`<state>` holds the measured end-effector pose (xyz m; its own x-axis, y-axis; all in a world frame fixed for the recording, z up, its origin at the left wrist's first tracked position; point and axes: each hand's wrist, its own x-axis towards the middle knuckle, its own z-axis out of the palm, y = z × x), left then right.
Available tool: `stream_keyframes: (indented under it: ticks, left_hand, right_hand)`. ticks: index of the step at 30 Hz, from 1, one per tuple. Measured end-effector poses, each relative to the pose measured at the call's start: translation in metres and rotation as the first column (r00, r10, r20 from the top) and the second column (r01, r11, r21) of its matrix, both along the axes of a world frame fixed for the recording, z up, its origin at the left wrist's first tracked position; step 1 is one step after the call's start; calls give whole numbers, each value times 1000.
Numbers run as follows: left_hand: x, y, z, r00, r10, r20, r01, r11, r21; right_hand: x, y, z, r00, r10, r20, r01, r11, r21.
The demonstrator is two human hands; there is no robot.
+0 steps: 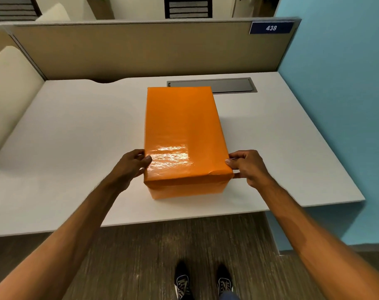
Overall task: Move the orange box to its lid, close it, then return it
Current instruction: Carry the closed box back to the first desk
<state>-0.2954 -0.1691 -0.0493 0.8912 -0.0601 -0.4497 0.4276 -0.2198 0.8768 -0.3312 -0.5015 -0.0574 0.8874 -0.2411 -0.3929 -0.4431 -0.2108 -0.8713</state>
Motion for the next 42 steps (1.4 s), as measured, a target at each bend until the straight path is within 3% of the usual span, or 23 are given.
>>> stream_keyframes:
  ticks: [8,13,31,37,42]
  left_hand:
    - [8,1,2,999,-11,-42,8,998,-65]
    - [34,-1,9,999,-26,-27,24,998,-61]
    - [191,-17,11,990,143,-4,-143,990,-15]
    - [234,-24,10,981,192,-34,-192,981,-26]
    - [247,-30,0,961,276,9,-276,960,51]
  right_hand:
    - [0,3,4,1000,-9,-21,10,999,37]
    - [20,3,10,997,45,68,-51,995,87]
    - [216,5,6,996,44,76,-44,999,-2]
    - [268,5,10,997,64,38,-65,997,44]
    - [289,3,8,997,75,1,-75,996,45]
